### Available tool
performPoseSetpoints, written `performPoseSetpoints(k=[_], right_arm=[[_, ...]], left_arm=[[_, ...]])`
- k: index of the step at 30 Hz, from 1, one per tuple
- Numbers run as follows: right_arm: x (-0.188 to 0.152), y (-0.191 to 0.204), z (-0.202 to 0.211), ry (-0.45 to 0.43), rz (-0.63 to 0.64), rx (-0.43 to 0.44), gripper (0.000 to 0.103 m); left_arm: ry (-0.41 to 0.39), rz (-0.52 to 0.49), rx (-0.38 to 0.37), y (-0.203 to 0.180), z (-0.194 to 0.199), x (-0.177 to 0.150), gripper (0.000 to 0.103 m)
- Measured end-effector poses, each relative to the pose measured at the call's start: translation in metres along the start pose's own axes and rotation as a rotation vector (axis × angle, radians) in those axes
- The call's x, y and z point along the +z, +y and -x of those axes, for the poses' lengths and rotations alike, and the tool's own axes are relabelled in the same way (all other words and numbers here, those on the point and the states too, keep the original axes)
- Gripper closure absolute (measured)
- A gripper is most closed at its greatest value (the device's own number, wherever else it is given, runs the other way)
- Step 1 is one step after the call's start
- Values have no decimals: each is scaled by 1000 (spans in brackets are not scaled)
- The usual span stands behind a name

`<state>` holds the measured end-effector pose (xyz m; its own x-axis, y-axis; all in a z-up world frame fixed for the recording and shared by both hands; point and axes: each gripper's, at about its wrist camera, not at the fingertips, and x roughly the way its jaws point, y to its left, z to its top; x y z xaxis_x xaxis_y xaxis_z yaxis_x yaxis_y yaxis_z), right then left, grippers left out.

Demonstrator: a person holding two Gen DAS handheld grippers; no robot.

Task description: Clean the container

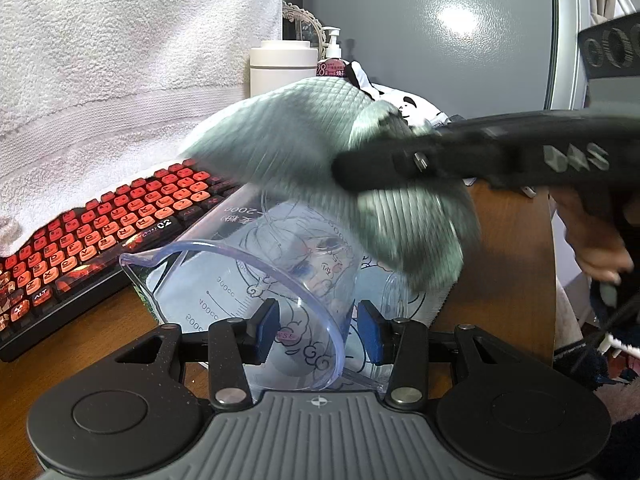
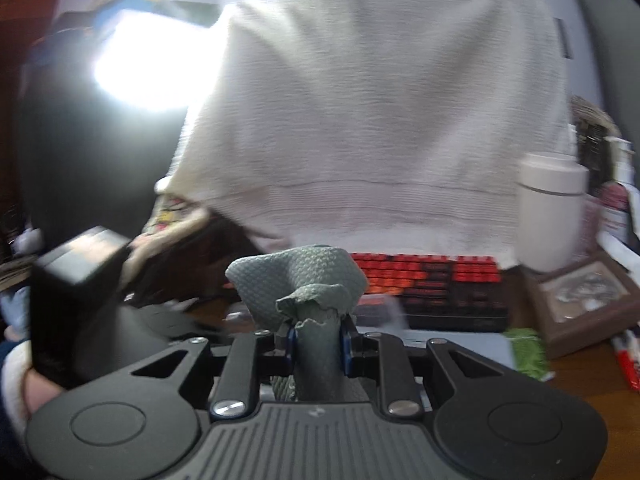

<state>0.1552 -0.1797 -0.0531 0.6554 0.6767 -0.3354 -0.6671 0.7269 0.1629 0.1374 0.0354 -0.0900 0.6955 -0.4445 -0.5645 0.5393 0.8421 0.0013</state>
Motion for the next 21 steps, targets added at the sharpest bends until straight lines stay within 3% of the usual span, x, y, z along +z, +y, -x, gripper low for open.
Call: performPoseSetpoints(k=[5, 11, 21], right_arm=[[6, -22, -4, -2, -39, -113, 83], [10, -14, -9, 15, -18, -115, 83], [18, 35, -19, 30, 77, 27, 83]], left_arm=[[0, 0, 0, 0, 0, 0, 60], [0, 0, 0, -1, 1, 0, 60], [0, 0, 0, -1, 2, -1, 60]])
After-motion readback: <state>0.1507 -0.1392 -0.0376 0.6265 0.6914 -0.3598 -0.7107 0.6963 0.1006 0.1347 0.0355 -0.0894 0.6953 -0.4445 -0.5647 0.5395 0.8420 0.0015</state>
